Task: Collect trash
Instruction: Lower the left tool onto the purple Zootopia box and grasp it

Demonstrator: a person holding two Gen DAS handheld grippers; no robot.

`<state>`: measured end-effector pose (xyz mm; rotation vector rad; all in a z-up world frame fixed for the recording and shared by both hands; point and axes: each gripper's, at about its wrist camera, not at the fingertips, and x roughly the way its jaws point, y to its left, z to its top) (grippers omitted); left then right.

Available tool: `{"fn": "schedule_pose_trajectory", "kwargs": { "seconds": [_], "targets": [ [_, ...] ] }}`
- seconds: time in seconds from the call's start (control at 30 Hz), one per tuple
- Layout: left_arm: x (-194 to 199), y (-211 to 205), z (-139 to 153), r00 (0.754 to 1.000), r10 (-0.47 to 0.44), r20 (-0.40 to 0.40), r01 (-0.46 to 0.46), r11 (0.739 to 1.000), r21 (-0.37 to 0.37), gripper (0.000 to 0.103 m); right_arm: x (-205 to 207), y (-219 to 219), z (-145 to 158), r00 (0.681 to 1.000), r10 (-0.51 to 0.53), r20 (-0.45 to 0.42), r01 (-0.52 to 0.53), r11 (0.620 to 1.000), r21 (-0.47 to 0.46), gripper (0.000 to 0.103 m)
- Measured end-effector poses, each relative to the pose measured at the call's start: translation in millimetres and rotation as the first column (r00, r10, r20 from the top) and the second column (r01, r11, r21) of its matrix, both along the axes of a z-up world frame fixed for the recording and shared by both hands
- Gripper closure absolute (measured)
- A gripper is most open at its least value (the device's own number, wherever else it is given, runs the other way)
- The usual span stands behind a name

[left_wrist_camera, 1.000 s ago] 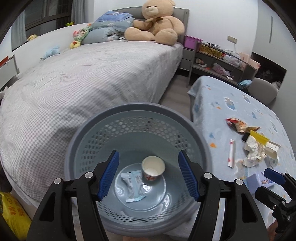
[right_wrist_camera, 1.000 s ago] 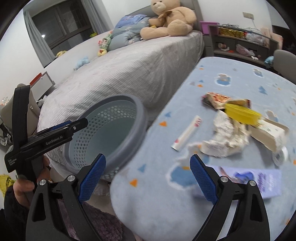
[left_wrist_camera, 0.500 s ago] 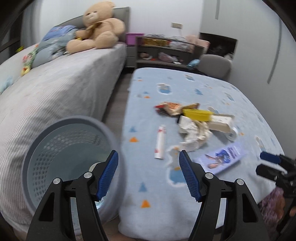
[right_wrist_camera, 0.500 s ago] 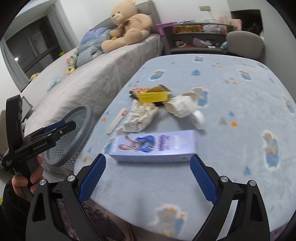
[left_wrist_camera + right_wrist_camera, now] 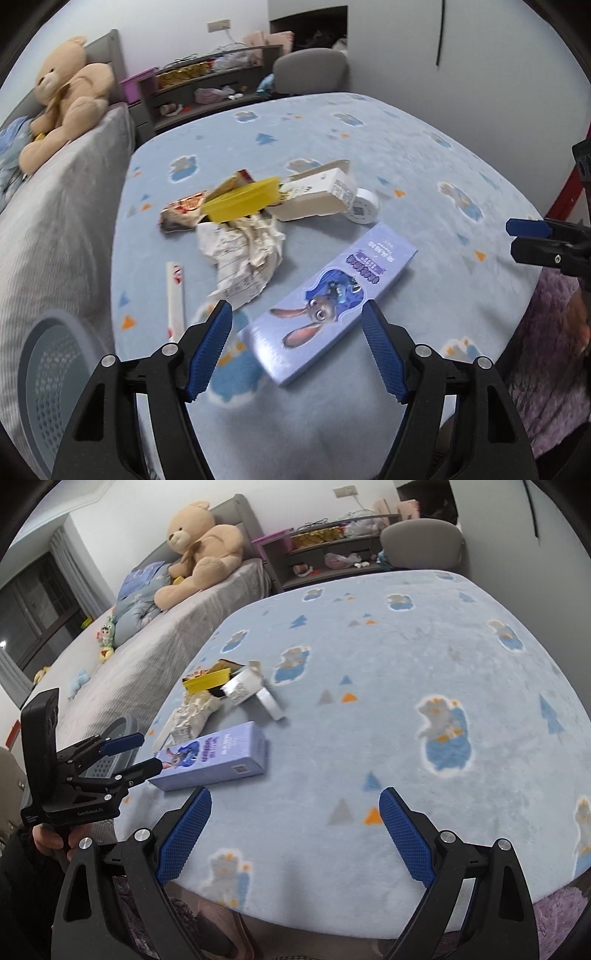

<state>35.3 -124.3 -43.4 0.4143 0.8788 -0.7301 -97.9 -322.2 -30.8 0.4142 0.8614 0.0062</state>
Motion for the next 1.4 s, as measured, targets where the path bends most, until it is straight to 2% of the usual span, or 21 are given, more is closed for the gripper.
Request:
{"fn": "schedule_pose_trajectory", "kwargs": {
  "seconds": [0.3,0.4,0.67,1.17,1.4],
  "targets": [
    [18.1,-21.4,-13.6,0.995,-0.063,-0.079,0.063,0.998,-0.011,0.033,-7.4,-25.4,-13.7,1.0,-0.027,0.003,0.027,0.998,0.062,0.012],
    [20.0,-26.1,-19.1,0.992,-0.074,-0.099,0.075,0.997,0.005,0.032,-9.4,-30.1,-15.9,1.0,-0.029,0.008,0.028,0.997,0.078,0.012],
    [8.0,-29.8,-23.2,0.987,-0.095,-0.126,0.098,0.995,0.022,0.031,-13.1,-38.7,-19.0,0.999,-0.04,0.016,0.038,0.993,0.11,0.012],
    [-48.7,-38.9,-29.7,0.978,-0.04,-0.203,0.031,0.998,-0.049,0.03,-20.5,-39.6,-16.2,0.999,-0.042,0.032,0.039,0.994,0.106,0.012],
    [-47.9,-52.7,-37.0,0.982,0.033,-0.187,-0.038,0.999,-0.026,0.03,-21.8,-37.7,-16.0,0.999,-0.035,0.03,0.032,0.995,0.098,0.012]
  ]
}}
